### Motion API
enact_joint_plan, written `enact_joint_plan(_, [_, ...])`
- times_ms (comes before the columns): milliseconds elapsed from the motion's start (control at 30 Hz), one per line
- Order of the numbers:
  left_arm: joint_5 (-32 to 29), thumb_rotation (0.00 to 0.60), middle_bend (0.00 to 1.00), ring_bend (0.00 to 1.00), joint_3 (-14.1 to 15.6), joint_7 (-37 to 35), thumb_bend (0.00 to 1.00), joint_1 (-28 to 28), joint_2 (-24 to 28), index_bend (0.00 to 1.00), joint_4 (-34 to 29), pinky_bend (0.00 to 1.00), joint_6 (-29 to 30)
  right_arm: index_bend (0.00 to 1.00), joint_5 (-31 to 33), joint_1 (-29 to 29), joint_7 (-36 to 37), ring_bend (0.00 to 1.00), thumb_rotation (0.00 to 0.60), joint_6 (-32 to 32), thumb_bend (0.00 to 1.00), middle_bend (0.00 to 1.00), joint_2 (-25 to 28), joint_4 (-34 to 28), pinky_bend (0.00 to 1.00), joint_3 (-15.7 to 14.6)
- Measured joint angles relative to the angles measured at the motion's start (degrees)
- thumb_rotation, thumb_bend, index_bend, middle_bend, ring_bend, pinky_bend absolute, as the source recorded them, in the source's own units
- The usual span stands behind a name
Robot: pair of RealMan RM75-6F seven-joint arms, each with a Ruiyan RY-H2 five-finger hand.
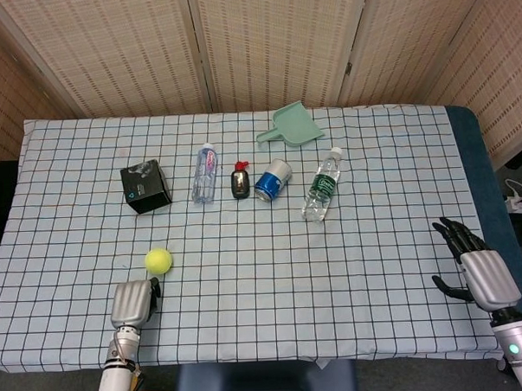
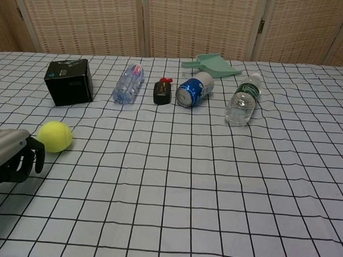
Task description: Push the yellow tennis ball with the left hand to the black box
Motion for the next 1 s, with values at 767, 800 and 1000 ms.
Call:
enact_joint_plan(767, [-9.6, 0.600, 0.63, 0.63, -3.2, 4.9, 0.81, -6.0, -4.0, 0.55, 4.7, 0.91, -1.4, 0.04, -0.7, 0.0, 0.2, 0.00, 0.600, 0.0, 0.21, 0.00, 0.1, -0.2, 0.17, -0.4])
enact_joint_plan(800, [-9.9, 0.600, 0.63, 0.63, -3.4, 4.9, 0.81, -6.2, -4.1, 0.55, 5.0, 0.91, -1.5, 0.04, -0.7, 0.0, 0.2, 0.00, 0.600, -0.1, 0.21, 0.00, 0.1, -0.2, 0.17, -0.4])
enact_joint_plan(1000, [-12.3, 0.600, 0.63, 0.63, -4.4, 5.5, 0.81, -7.8, -4.6, 0.55, 6.4, 0.91, -2.3, 0.04, -0.8, 0.0, 0.2, 0.00, 0.600, -0.1, 0.21, 0.00, 0.2, -0.2, 0.17, -0.5])
